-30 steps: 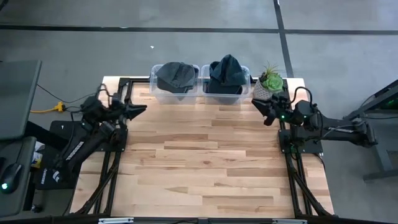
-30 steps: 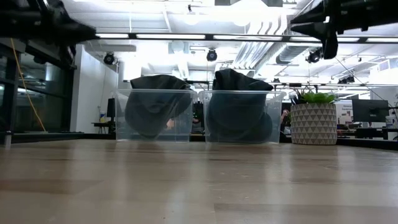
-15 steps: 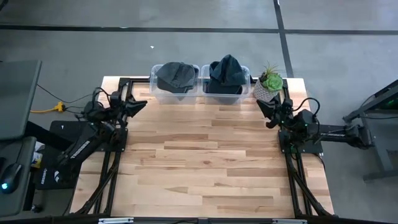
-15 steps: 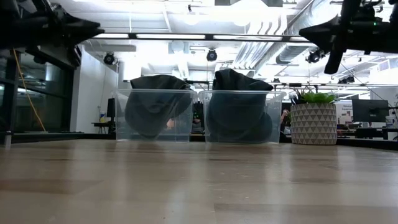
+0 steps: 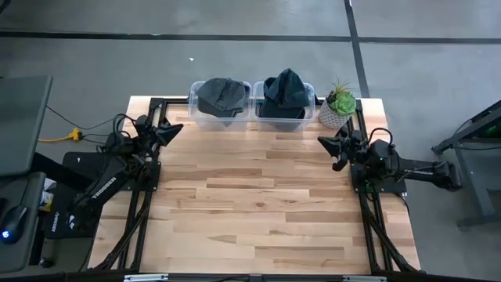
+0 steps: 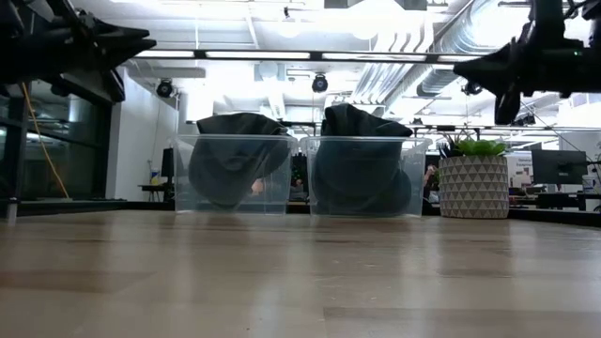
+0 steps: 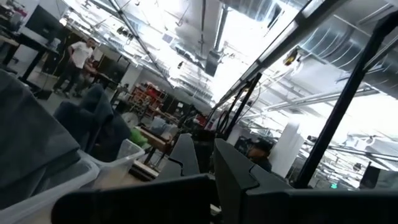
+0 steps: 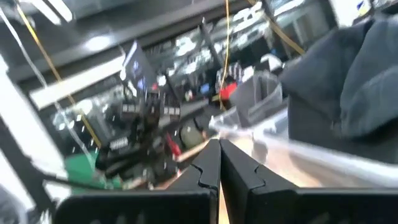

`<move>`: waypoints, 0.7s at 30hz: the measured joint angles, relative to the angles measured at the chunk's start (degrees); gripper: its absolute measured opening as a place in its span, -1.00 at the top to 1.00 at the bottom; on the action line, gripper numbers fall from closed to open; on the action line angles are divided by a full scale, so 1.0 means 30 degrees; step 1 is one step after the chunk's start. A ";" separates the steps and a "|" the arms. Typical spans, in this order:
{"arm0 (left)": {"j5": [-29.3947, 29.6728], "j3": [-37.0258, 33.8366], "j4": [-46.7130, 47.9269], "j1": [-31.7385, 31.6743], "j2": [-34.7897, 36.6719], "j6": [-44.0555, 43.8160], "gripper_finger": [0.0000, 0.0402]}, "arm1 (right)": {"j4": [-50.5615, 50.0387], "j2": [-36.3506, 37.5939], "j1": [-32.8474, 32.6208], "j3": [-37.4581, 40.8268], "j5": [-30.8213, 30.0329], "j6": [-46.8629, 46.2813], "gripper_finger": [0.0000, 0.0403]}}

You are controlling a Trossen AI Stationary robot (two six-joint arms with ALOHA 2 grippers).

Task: Pick & Place hat
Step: Return to Home Position

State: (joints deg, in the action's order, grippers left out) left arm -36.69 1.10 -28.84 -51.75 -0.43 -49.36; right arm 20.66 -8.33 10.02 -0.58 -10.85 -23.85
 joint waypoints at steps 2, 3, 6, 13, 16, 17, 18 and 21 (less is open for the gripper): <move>0.0002 -0.0007 0.0123 0.0000 0.0022 0.0000 1.00 | -0.1749 0.0934 0.0000 0.0000 0.0495 -0.0219 1.00; 0.0071 -0.0011 0.0239 0.0000 0.0015 0.0000 1.00 | -0.2597 0.1471 0.0000 0.0000 0.0714 -0.0347 1.00; 0.0379 -0.0034 0.0733 0.0000 0.0017 0.0185 1.00 | -0.4866 0.2731 0.0036 -0.0150 0.0843 -0.0440 1.00; 0.1510 -0.0051 0.1802 0.1165 0.0015 0.0034 1.00 | -0.8526 0.2758 0.0061 -0.1974 0.1077 0.0938 1.00; 0.3129 -0.0058 0.2635 0.2909 0.0019 0.0515 1.00 | -0.8658 0.2744 0.0066 -0.2278 0.1115 0.0941 1.00; 0.3813 -0.0058 0.3236 0.3626 0.0018 0.0838 1.00 | -0.8680 0.2744 0.0066 -0.2296 0.1222 0.0802 1.00; 0.4469 -0.0066 0.3920 0.4415 0.0008 0.1271 1.00 | -0.8894 0.2696 0.0066 -0.2249 0.1273 0.0677 1.00; 0.7175 -0.0066 0.5197 0.6959 -0.0174 0.2649 1.00 | -0.8627 0.2693 0.0066 -0.2053 0.1414 0.0553 1.00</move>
State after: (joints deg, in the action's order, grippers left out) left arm -15.17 0.91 -13.25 -30.87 -0.95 -41.42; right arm -5.22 -0.25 10.22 -6.74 -6.61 -22.19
